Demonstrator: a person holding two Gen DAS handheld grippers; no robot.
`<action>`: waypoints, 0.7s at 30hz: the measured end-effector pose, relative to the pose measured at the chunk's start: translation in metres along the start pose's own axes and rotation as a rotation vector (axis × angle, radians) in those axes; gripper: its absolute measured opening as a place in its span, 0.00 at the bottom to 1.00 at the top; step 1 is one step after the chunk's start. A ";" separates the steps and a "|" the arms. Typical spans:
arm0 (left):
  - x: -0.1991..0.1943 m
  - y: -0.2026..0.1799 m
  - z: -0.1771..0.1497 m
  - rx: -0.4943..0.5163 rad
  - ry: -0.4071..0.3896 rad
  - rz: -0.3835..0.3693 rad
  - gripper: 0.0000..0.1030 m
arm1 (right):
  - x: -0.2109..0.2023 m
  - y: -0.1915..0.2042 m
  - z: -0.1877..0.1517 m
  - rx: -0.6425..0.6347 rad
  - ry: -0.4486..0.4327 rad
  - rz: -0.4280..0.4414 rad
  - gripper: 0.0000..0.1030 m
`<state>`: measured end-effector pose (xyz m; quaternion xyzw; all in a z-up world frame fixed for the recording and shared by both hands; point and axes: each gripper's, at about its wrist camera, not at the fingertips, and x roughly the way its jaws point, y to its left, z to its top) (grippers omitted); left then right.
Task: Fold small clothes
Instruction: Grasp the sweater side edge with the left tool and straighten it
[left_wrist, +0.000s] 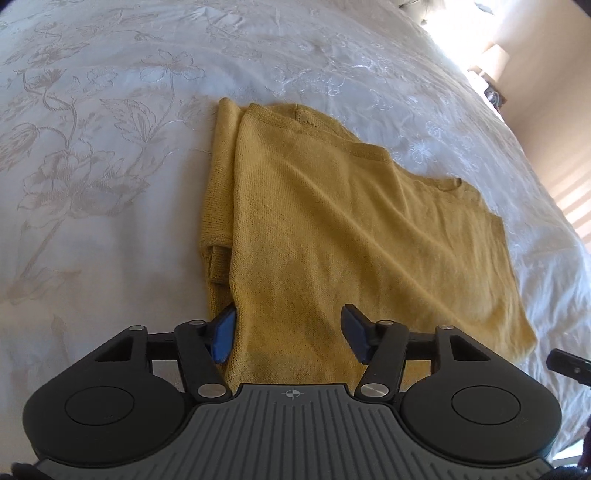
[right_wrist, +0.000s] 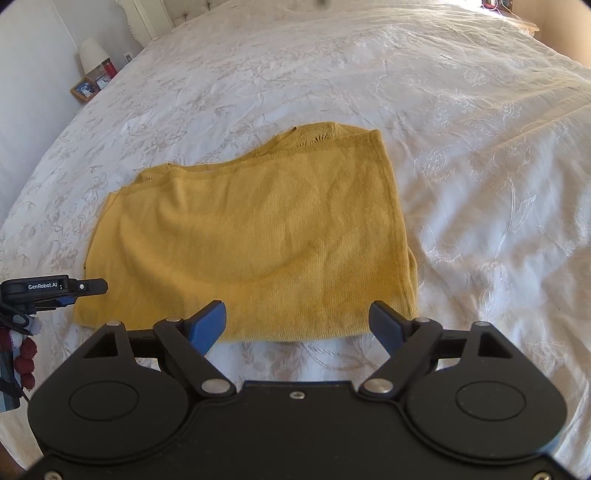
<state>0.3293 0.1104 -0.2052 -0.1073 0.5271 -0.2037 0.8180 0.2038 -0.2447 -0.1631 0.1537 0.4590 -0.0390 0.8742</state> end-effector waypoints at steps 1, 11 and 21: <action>0.000 0.001 -0.001 0.000 0.004 -0.022 0.50 | -0.001 0.000 -0.001 0.004 0.001 -0.002 0.83; 0.005 0.001 -0.002 -0.011 0.036 0.025 0.05 | -0.005 0.007 -0.009 0.010 -0.001 -0.005 0.86; -0.019 0.031 -0.003 0.044 0.116 0.115 0.04 | 0.001 0.014 -0.007 0.015 0.004 0.006 0.86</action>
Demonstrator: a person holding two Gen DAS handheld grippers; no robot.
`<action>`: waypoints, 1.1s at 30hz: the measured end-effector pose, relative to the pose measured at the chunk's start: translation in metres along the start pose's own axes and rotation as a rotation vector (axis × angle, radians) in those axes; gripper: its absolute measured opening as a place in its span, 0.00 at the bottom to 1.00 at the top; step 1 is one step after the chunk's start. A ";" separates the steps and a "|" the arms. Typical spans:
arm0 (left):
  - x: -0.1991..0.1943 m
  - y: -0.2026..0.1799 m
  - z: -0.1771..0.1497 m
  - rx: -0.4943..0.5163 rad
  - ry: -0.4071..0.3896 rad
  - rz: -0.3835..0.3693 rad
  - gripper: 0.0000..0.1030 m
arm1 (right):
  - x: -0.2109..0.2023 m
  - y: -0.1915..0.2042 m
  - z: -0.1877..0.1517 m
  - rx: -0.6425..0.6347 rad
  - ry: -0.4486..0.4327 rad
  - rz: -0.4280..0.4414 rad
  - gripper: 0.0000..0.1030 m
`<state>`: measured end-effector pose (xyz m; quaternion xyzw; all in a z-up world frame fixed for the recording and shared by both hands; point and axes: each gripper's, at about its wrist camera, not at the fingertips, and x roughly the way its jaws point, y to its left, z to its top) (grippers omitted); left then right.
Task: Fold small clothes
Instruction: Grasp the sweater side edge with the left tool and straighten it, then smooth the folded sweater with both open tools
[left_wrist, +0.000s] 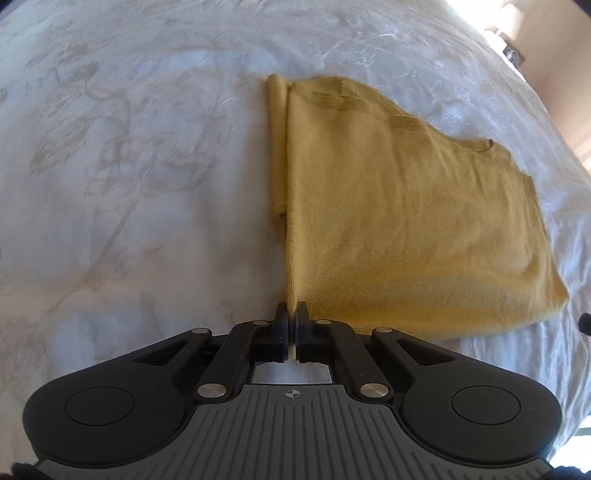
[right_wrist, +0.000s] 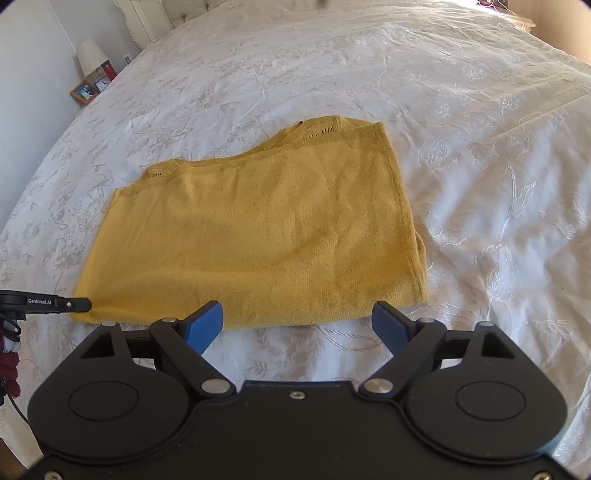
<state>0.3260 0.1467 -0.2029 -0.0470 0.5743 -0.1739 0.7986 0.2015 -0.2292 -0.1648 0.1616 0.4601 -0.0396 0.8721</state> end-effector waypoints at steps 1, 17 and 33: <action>0.000 0.002 -0.001 -0.008 0.003 -0.002 0.04 | 0.002 0.001 0.001 -0.004 0.004 0.002 0.86; -0.024 -0.077 0.019 0.151 -0.184 0.066 0.71 | 0.044 0.019 0.035 -0.147 0.043 0.036 0.96; 0.083 -0.149 0.090 0.320 -0.118 0.170 0.84 | 0.125 0.020 0.079 -0.326 0.095 -0.066 0.99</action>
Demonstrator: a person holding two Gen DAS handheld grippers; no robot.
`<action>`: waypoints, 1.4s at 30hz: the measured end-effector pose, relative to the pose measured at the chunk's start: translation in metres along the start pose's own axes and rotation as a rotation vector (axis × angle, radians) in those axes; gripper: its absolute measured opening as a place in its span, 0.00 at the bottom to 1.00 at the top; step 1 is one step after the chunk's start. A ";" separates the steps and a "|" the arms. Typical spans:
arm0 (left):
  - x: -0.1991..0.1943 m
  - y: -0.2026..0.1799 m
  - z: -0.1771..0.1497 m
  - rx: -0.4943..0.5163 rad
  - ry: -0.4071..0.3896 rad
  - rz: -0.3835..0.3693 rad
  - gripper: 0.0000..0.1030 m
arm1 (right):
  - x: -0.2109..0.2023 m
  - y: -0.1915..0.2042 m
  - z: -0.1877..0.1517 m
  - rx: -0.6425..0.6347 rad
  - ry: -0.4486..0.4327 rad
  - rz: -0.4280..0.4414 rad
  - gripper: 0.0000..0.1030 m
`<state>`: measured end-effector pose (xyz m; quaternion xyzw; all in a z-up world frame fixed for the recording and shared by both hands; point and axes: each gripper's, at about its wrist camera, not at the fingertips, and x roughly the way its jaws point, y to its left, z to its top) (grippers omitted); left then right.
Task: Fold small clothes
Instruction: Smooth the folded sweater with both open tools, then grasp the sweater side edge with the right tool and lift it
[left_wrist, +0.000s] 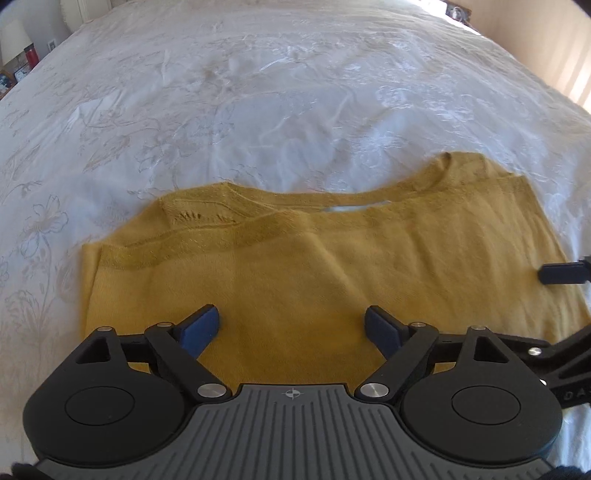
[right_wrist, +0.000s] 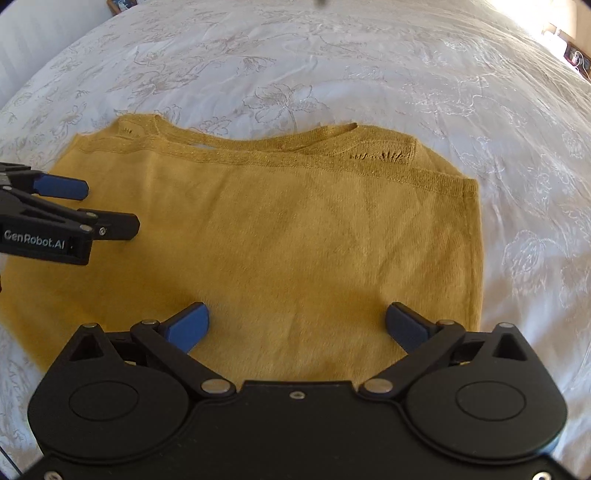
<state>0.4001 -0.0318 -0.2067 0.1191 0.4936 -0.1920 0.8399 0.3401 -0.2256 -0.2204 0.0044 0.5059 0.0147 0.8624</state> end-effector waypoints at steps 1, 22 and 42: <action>0.007 0.006 0.006 -0.014 0.009 0.029 0.84 | 0.004 -0.004 0.005 0.000 0.000 -0.004 0.99; -0.041 0.035 0.012 -0.187 -0.015 -0.012 0.99 | -0.034 -0.118 -0.029 0.442 -0.068 0.222 0.99; 0.042 -0.016 0.021 -0.178 0.230 0.044 1.00 | 0.025 -0.141 -0.026 0.501 0.022 0.595 1.00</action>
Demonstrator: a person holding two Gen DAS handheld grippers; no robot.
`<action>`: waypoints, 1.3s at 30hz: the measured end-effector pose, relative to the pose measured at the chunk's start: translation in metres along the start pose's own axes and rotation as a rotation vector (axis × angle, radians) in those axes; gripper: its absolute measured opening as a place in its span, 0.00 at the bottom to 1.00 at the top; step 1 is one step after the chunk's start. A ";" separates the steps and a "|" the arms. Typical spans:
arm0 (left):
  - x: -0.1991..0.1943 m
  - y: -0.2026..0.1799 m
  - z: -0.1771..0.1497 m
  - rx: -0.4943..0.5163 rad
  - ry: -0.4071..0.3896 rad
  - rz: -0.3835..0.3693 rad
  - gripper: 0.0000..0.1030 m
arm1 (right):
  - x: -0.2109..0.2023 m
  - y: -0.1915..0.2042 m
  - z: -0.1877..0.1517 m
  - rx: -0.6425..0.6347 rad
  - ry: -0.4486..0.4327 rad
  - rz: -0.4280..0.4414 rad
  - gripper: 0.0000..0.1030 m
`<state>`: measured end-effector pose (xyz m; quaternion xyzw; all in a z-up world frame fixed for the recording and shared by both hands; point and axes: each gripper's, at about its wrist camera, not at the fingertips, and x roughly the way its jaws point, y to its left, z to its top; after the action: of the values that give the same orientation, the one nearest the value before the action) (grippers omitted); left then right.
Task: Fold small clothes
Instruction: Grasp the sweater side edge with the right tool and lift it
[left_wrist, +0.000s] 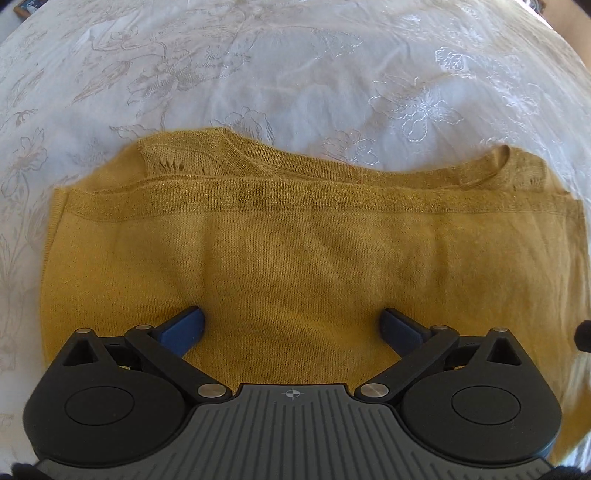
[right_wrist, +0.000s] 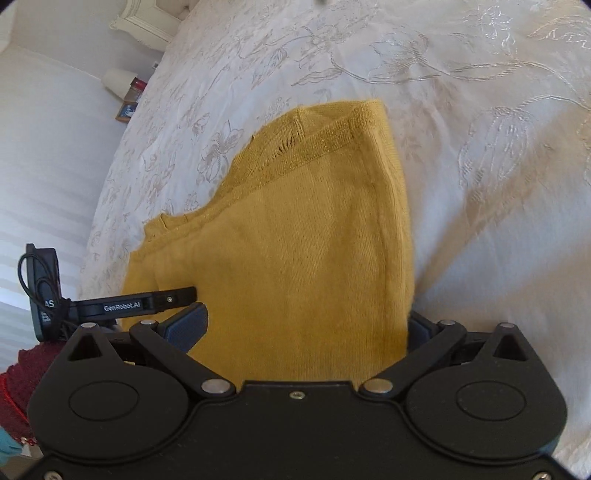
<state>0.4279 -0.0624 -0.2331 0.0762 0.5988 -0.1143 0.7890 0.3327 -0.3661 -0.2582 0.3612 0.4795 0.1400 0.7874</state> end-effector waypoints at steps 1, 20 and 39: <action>0.001 -0.001 0.000 0.002 0.004 0.005 1.00 | 0.001 -0.003 0.001 0.008 -0.005 0.020 1.00; 0.002 -0.005 0.001 0.015 0.015 0.021 1.00 | -0.012 -0.003 -0.026 0.052 -0.041 0.075 0.78; -0.052 -0.021 -0.043 0.100 -0.020 -0.035 0.97 | -0.025 0.038 -0.022 0.009 -0.046 -0.048 0.26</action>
<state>0.3690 -0.0668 -0.1944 0.1040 0.5856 -0.1587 0.7881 0.3064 -0.3439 -0.2212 0.3562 0.4705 0.1109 0.7997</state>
